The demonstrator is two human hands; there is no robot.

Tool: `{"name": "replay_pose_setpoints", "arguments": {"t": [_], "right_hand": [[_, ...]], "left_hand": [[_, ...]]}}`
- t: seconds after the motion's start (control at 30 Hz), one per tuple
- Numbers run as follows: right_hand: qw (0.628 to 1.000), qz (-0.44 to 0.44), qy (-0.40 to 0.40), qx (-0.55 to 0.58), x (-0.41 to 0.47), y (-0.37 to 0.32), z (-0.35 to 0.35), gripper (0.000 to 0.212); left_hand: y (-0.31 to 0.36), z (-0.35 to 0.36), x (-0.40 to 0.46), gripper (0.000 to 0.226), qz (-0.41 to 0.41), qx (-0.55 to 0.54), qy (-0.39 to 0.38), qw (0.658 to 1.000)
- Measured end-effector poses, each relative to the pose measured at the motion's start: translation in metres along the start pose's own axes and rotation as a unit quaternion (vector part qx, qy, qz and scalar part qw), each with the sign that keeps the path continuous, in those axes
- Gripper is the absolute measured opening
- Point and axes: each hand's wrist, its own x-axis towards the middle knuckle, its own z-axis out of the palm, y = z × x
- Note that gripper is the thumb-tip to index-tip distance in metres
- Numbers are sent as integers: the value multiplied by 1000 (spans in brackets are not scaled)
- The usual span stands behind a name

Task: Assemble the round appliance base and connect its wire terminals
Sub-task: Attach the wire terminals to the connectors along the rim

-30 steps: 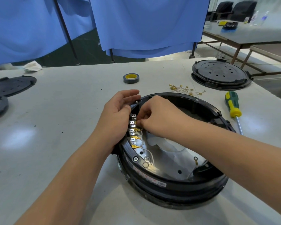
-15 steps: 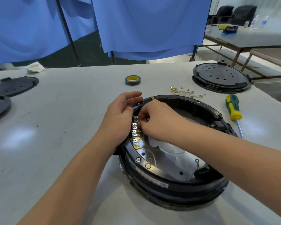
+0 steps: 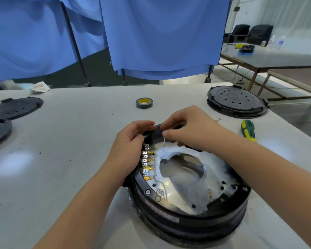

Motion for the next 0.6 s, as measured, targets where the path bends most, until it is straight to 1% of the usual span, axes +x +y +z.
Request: {"name": "replay_pose_setpoints", "arguments": {"t": [0.1, 0.17, 0.23, 0.3, 0.33, 0.43, 0.53, 0.6], "right_hand": [[999, 13, 43, 29, 1, 8, -32, 10], [997, 36, 65, 25, 1, 19, -52, 9], [995, 53, 80, 4, -3, 33, -67, 11], [995, 54, 67, -42, -11, 43, -76, 12], [996, 49, 42, -63, -17, 45, -78, 13], [991, 16, -66, -112, -36, 43, -75, 12], [968, 19, -161, -191, -52, 33, -73, 5], [944, 43, -232, -232, -59, 26, -75, 18]], "left_hand": [[1, 1, -1, 47, -15, -8, 10, 1000], [2, 1, -1, 45, -22, -12, 6, 1000], [2, 0, -1, 42, -26, -14, 1, 1000], [1, 0, -2, 40, -27, -12, -1, 1000], [1, -1, -2, 40, -28, -9, -1, 1000], [0, -1, -2, 42, -31, -2, 1, 1000], [-1, -1, -2, 42, -28, 7, 4, 1000], [0, -1, -2, 42, -26, 11, 6, 1000]]}}
